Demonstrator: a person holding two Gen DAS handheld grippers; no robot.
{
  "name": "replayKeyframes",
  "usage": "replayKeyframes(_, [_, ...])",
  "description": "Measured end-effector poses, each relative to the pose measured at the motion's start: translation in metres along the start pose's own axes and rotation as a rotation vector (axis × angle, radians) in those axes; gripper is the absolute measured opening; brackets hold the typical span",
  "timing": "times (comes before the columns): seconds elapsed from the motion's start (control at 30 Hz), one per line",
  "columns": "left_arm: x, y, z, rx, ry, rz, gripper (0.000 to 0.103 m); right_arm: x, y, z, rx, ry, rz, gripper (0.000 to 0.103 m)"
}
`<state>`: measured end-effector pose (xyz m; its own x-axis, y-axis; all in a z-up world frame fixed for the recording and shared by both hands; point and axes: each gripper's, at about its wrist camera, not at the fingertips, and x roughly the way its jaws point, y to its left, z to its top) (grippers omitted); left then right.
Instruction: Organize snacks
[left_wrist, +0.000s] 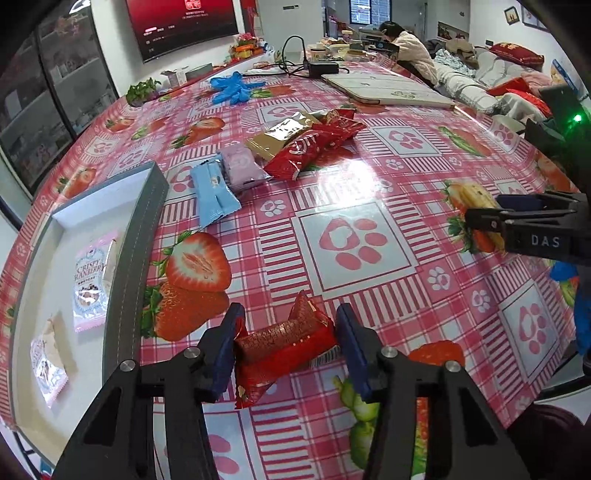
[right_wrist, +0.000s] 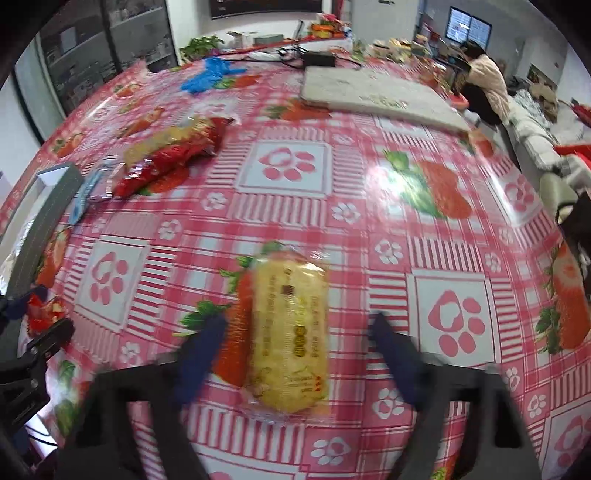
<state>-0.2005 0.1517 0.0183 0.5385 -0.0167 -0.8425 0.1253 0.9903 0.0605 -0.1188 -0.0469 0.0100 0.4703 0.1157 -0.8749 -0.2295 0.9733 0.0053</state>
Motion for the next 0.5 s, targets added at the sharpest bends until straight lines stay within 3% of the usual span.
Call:
replayKeyframes(0.03, [-0.001,0.001,0.0,-0.012,0.002,-0.014,0.054,-0.002,0.003,0.001,-0.007,0.003,0.009,0.041])
replayKeyframes(0.07, [-0.002,0.003,-0.001,-0.031,0.004,-0.035,0.054,-0.002,0.004,0.001,-0.006,0.003,0.015,0.038])
replayKeyframes(0.23, [-0.018,0.016,-0.001,-0.097,-0.019,-0.063,0.053,-0.007,-0.002,-0.002,0.057,0.001,0.113,0.038])
replayKeyframes(0.5, [-0.04,0.033,0.002,-0.149,-0.056,-0.061,0.054,-0.023,0.014,0.003,0.032,-0.019,0.14,0.038])
